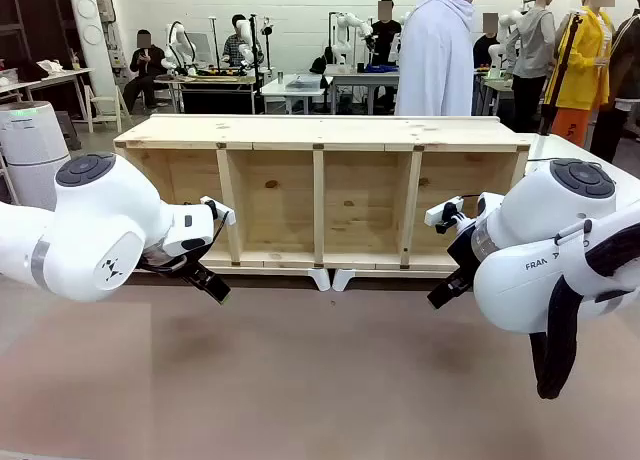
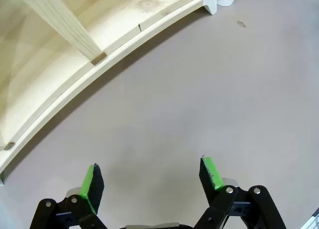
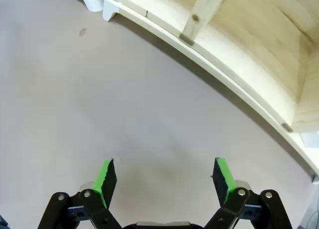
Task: Perform cable management.
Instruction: When the cord part of the Power Cable appears at the lower middle area of the table and stops, grasp the cord part of the Power Cable.
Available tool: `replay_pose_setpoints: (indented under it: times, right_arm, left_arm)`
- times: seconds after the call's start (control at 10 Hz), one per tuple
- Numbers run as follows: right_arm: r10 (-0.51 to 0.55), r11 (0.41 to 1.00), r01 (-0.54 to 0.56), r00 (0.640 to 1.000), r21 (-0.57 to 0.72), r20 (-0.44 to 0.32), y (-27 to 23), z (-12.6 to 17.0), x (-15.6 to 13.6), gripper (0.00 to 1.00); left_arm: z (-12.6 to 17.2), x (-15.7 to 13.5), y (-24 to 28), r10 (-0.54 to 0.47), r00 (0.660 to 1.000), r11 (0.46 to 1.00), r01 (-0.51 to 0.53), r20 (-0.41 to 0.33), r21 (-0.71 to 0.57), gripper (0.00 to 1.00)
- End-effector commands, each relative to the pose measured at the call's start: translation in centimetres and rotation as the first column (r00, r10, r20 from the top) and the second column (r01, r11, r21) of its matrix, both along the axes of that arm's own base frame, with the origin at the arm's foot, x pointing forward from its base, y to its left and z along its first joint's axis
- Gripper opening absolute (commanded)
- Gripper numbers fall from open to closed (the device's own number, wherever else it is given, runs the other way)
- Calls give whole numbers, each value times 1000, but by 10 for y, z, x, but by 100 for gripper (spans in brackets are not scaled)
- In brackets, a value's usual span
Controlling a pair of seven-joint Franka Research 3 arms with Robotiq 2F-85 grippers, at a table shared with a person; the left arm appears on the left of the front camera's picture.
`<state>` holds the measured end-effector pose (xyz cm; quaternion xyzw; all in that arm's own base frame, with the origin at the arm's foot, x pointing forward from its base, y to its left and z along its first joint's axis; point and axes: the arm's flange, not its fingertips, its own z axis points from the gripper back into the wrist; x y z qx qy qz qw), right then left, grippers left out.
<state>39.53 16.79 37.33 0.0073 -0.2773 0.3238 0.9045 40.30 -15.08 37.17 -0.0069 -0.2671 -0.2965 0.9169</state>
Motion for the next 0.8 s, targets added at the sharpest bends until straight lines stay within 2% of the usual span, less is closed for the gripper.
replay_pose_setpoints:
  times: [0.0,0.7]
  right_arm:
    - [0,1000,0,1000,0,0,0,0,0,100]
    - [2,1000,-2,1000,-1,1,0,0,0,100]
  left_arm:
    - [0,0,0,0,1000,1000,0,0,0,100]
    - [0,-1,-2,-4,1000,1000,4,1,3,100]
